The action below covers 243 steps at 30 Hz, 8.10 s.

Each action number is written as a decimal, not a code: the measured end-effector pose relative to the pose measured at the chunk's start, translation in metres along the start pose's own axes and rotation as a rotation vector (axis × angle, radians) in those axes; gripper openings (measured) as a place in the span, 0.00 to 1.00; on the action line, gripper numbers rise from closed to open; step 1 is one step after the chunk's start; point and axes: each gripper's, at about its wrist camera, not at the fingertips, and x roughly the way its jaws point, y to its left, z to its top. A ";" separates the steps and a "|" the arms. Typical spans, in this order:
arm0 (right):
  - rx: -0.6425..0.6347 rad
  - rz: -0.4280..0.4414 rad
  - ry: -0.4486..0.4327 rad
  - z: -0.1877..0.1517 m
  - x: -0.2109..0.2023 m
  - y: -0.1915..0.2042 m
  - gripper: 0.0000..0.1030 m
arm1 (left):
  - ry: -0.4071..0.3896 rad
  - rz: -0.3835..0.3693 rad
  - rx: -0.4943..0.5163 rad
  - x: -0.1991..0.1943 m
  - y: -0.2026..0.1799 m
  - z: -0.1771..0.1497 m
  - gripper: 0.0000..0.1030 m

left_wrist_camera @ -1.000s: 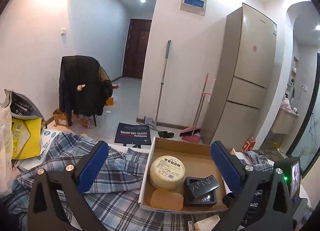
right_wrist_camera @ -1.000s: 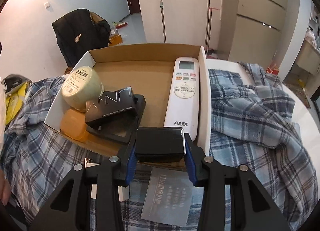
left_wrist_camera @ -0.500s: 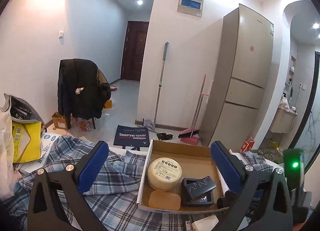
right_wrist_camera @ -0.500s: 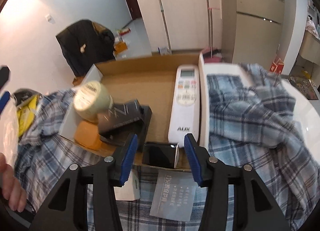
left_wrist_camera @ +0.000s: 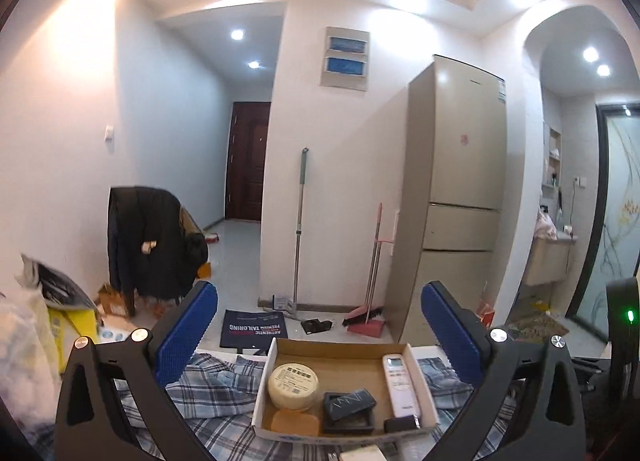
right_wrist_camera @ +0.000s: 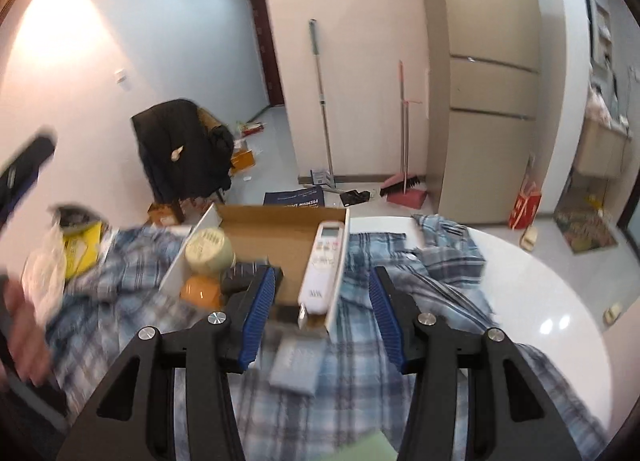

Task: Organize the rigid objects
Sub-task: 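Raise both tools away from the cardboard box, then move the right tool down to the green pad on the shirt, then close the right gripper on the green pad's edge and lift it, then carry the green pad toward the box with the right gripper while the left moves to the charger, then grasp and lift the white charger with the left gripper while the right holds the green pad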

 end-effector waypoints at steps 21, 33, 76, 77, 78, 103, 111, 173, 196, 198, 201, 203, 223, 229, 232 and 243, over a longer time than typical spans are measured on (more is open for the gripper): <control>-0.139 0.030 0.363 -0.139 -0.008 -0.069 0.51 | 0.674 -0.031 0.058 -0.024 -0.070 -0.160 0.98; -0.165 0.079 0.385 -0.135 0.010 -0.067 0.47 | 0.892 -0.248 0.212 -0.007 -0.112 -0.203 0.33; -0.135 0.276 0.439 -0.127 0.027 -0.028 0.48 | 0.970 -0.313 0.147 -0.023 -0.086 -0.209 0.33; -0.144 0.270 0.439 -0.130 0.027 -0.027 0.48 | 0.967 -0.314 0.144 -0.023 -0.085 -0.209 0.33; -0.151 0.265 0.438 -0.132 0.026 -0.026 0.48 | 0.963 -0.316 0.140 -0.023 -0.085 -0.209 0.33; -0.067 0.078 0.331 -0.154 -0.020 0.029 0.57 | 0.772 -0.174 0.033 -0.033 -0.030 -0.174 0.33; -0.053 0.023 0.337 -0.161 -0.005 0.048 0.57 | 0.761 -0.161 0.049 -0.035 -0.026 -0.181 0.33; -0.064 -0.039 0.325 -0.162 -0.006 0.048 0.66 | 0.789 -0.214 -0.028 -0.033 -0.018 -0.190 0.33; -0.136 -0.026 -0.050 -0.039 -0.046 0.036 0.66 | 0.599 -0.090 0.022 -0.023 -0.014 -0.107 0.72; -0.133 -0.032 -0.084 -0.019 -0.045 0.037 0.66 | 0.555 -0.076 0.056 -0.010 -0.023 -0.090 0.73; -0.080 -0.040 -0.153 0.014 -0.046 0.030 0.66 | 0.553 -0.065 0.067 0.017 -0.031 -0.080 0.73; -0.044 -0.046 -0.202 0.030 -0.047 0.027 0.66 | 0.562 -0.053 0.039 0.034 -0.030 -0.079 0.73; 0.039 -0.039 0.004 0.030 0.049 0.003 0.66 | 0.941 -0.046 -0.146 0.136 -0.026 -0.156 0.61; 0.051 -0.054 0.031 0.027 0.057 -0.004 0.66 | 0.968 -0.062 -0.178 0.157 -0.034 -0.165 0.61; 0.058 -0.059 0.034 0.027 0.059 -0.007 0.66 | 0.973 -0.044 -0.151 0.159 -0.040 -0.165 0.59; 0.057 -0.071 0.032 0.027 0.059 -0.006 0.66 | 0.945 -0.043 -0.062 0.146 -0.047 -0.159 0.50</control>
